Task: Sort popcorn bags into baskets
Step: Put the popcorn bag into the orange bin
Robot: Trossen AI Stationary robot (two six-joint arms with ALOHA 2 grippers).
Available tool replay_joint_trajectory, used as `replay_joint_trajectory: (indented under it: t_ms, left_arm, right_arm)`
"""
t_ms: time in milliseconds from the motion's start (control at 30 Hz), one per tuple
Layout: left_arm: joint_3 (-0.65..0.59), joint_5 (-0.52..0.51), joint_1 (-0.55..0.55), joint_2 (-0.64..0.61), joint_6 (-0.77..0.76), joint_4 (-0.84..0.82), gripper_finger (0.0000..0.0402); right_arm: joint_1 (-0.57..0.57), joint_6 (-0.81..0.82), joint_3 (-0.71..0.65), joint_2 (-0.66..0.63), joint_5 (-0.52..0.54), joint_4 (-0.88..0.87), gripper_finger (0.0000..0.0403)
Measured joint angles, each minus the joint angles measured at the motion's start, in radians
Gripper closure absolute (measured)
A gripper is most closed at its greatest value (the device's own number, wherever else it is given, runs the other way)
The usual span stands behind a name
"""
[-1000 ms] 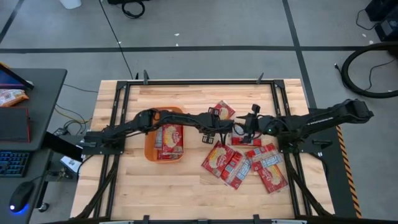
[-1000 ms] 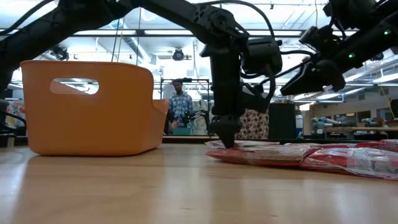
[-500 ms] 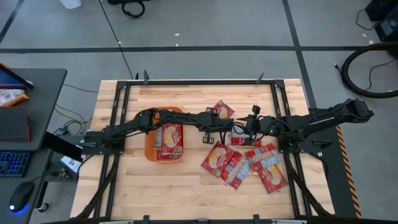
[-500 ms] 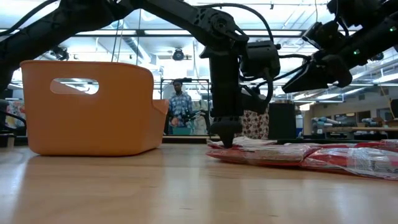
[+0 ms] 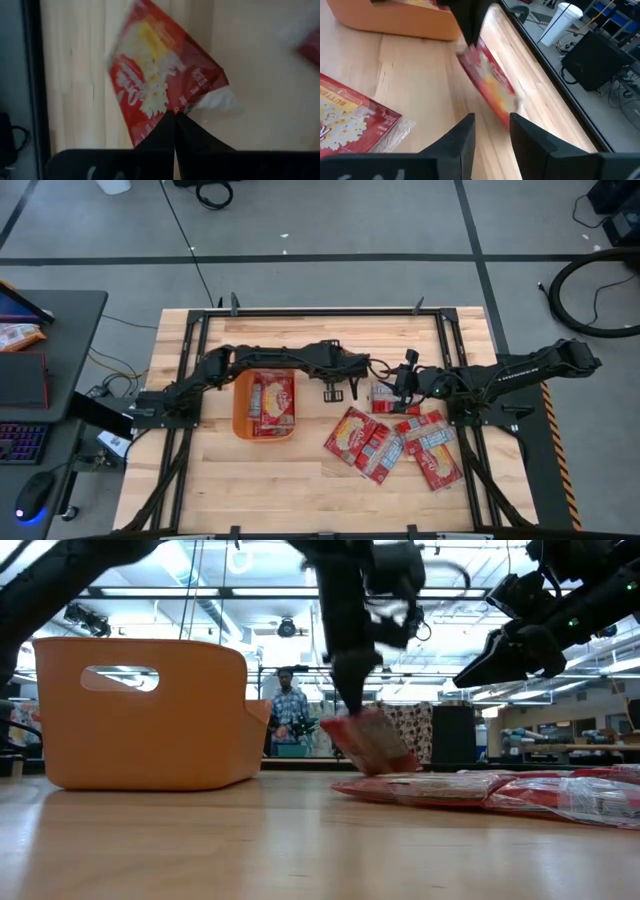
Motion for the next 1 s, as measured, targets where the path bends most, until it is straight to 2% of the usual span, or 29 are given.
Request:
replay_joint_trajectory:
  t_ms: [300, 633, 867, 1000]
  left_arm:
    - [0.000, -0.025, -0.037, -0.140, -0.123, -0.048, 0.0401]
    - [0.000, -0.046, -0.141, -0.259, -0.283, -0.162, 0.0401]
    - [0.001, -0.122, -0.218, -0.374, -0.432, -0.223, 0.0401]
    - [0.001, -0.180, -0.260, -0.423, -0.541, -0.327, 0.0401]
  right_arm:
    - [0.000, -0.006, 0.000, -0.012, 0.010, 0.019, 0.0277]
    - [0.000, -0.009, 0.000, -0.020, 0.041, 0.027, 0.0277]
    - [0.000, -0.008, 0.000, -0.023, 0.040, 0.040, 0.0277]
    - [0.000, -0.008, 0.000, -0.023, 0.035, 0.046, 0.0277]
